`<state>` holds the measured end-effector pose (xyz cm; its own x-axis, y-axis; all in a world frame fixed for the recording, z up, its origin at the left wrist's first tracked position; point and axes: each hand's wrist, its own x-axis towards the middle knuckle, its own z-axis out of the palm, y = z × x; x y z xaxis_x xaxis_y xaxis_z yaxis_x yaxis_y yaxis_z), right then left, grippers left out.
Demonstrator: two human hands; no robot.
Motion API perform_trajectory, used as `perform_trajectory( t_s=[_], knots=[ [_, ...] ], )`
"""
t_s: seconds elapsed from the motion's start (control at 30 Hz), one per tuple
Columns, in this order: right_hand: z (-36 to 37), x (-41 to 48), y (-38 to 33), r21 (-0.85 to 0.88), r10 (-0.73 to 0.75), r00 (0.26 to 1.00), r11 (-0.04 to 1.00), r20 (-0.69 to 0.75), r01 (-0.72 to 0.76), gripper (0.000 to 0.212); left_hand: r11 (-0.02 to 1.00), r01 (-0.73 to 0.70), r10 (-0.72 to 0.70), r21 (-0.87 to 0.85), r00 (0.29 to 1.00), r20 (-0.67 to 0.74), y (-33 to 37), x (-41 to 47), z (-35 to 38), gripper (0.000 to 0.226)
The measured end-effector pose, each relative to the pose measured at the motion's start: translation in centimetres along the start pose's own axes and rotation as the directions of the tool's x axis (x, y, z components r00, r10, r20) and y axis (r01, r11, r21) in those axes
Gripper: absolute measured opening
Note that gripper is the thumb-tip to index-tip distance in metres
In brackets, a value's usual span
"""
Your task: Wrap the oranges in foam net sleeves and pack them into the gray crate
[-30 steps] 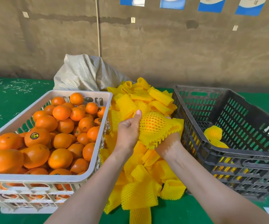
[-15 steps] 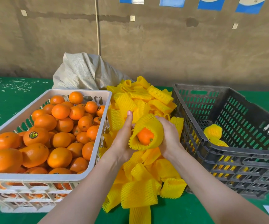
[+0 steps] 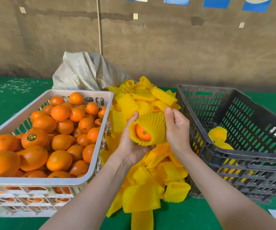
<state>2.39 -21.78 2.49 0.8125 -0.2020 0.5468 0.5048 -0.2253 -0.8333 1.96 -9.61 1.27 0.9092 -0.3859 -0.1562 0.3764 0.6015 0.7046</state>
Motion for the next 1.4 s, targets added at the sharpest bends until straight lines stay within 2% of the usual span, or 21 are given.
perform_trajectory(
  t_s=[0.17, 0.23, 0.27, 0.3, 0.33, 0.37, 0.4, 0.43, 0.47, 0.53, 0.6, 0.67, 0.73, 0.8, 0.9, 1.0, 1.07, 1.17, 1.23, 1.3, 1.4],
  knots=[
    [-0.1, 0.6, 0.1, 0.076, 0.041, 0.998, 0.996, 0.054, -0.045, 0.034, 0.999, -0.023, 0.021, 0.044, 0.999, 0.030, 0.5, -0.2, 0.4, 0.055],
    [-0.1, 0.5, 0.3, 0.043, 0.145, 0.986, 0.988, 0.076, -0.149, 0.029, 0.980, -0.141, 0.138, 0.138, 0.990, 0.028, 0.3, -0.1, 0.2, 0.046],
    [-0.2, 0.4, 0.5, 0.058, 0.252, 0.963, 0.964, 0.094, -0.258, 0.027, 0.943, -0.230, 0.234, 0.241, 0.972, 0.010, 0.3, 0.0, 0.0, 0.035],
    [-0.3, 0.2, 0.5, 0.110, 0.398, 0.906, 0.903, 0.144, -0.414, 0.031, 0.892, -0.295, 0.316, 0.343, 0.949, -0.007, 0.4, -0.2, -0.1, 0.029],
    [-0.5, 0.0, 0.6, 0.174, 0.533, 0.812, 0.799, 0.237, -0.575, 0.042, 0.851, -0.329, 0.375, 0.409, 0.926, -0.037, 0.6, -0.2, 0.0, 0.037],
    [-0.7, -0.2, 0.4, 0.246, 0.603, 0.713, 0.676, 0.359, -0.695, 0.055, 0.813, -0.336, 0.409, 0.476, 0.911, -0.057, 0.6, -0.2, -0.1, 0.054],
    [-0.7, -0.5, 0.2, 0.301, 0.602, 0.641, 0.574, 0.477, -0.762, 0.063, 0.759, -0.347, 0.443, 0.550, 0.895, -0.047, 0.4, 0.0, -0.4, 0.061],
    [-0.7, -0.8, 0.0, 0.345, 0.574, 0.604, 0.503, 0.552, -0.793, 0.065, 0.681, -0.376, 0.492, 0.628, 0.871, -0.011, 0.1, 0.1, -0.5, 0.053],
    [-0.5, -1.1, -0.2, 0.376, 0.552, 0.600, 0.472, 0.579, -0.797, 0.062, 0.599, -0.405, 0.539, 0.691, 0.842, 0.025, -0.3, 0.1, -0.6, 0.041],
    [-0.3, -1.4, -0.3, 0.419, 0.544, 0.649, 0.497, 0.532, -0.760, 0.057, 0.468, -0.412, 0.585, 0.782, 0.808, 0.075, -1.1, 0.3, -0.9, 0.040],
    [-0.3, -1.8, 0.1, 0.425, 0.552, 0.699, 0.555, 0.456, -0.715, 0.060, 0.377, -0.366, 0.602, 0.851, 0.795, 0.075, -1.4, 0.1, -1.0, 0.063],
    [-0.5, -2.1, 0.4, 0.414, 0.541, 0.735, 0.608, 0.409, -0.677, 0.064, 0.437, -0.257, 0.538, 0.862, 0.843, -0.021, -1.5, -0.1, -0.8, 0.076],
    [-0.9, -2.3, 0.8, 0.369, 0.508, 0.781, 0.691, 0.363, -0.621, 0.069, 0.529, -0.211, 0.406, 0.822, 0.914, -0.027, -1.5, -0.5, -0.2, 0.064],
    [-1.3, -2.3, 0.9, 0.278, 0.417, 0.839, 0.809, 0.349, -0.518, 0.065, 0.689, -0.171, 0.271, 0.704, 0.962, -0.031, -1.5, -0.8, 0.8, 0.051],
    [-1.7, -2.2, 1.0, 0.088, 0.265, 0.876, 0.941, 0.404, -0.326, 0.062, 0.816, -0.094, 0.196, 0.570, 0.973, -0.120, -1.2, -0.8, 1.9, 0.054],
    [-2.3, -1.8, 0.6, 0.020, 0.207, 0.877, 0.971, 0.433, -0.239, 0.065, 0.879, -0.121, 0.185, 0.461, 0.978, -0.097, -1.2, -0.8, 2.3, 0.051],
    [-2.8, -1.4, 0.2, -0.008, 0.187, 0.917, 0.980, 0.352, -0.197, 0.065, 0.887, -0.098, 0.122, 0.452, 0.992, -0.024, -1.1, -1.0, 2.3, 0.050],
    [-4.3, -0.3, -0.5, -0.069, 0.128, 0.944, 0.991, 0.305, -0.112, 0.066, 0.823, -0.062, 0.076, 0.565, 0.997, -0.001, -1.0, -1.1, 1.6, 0.056],
    [-5.6, 0.9, -1.1, -0.076, 0.066, 0.960, 0.996, 0.274, -0.047, 0.070, 0.754, -0.064, 0.122, 0.654, 0.992, -0.044, -0.9, -1.1, 1.3, 0.047],
    [-7.5, 2.7, -1.4, -0.045, 0.030, 0.990, 0.999, 0.141, -0.024, 0.071, 0.716, -0.016, 0.162, 0.698, 0.976, -0.143, -1.3, -0.8, 1.0, 0.041],
    [-11.3, 7.0, -0.4, -0.070, 0.124, 0.992, 0.990, -0.017, -0.124, 0.069, 0.695, 0.040, 0.172, 0.718, 0.960, -0.221, -2.2, -0.7, 0.4, 0.032]
  ],
)
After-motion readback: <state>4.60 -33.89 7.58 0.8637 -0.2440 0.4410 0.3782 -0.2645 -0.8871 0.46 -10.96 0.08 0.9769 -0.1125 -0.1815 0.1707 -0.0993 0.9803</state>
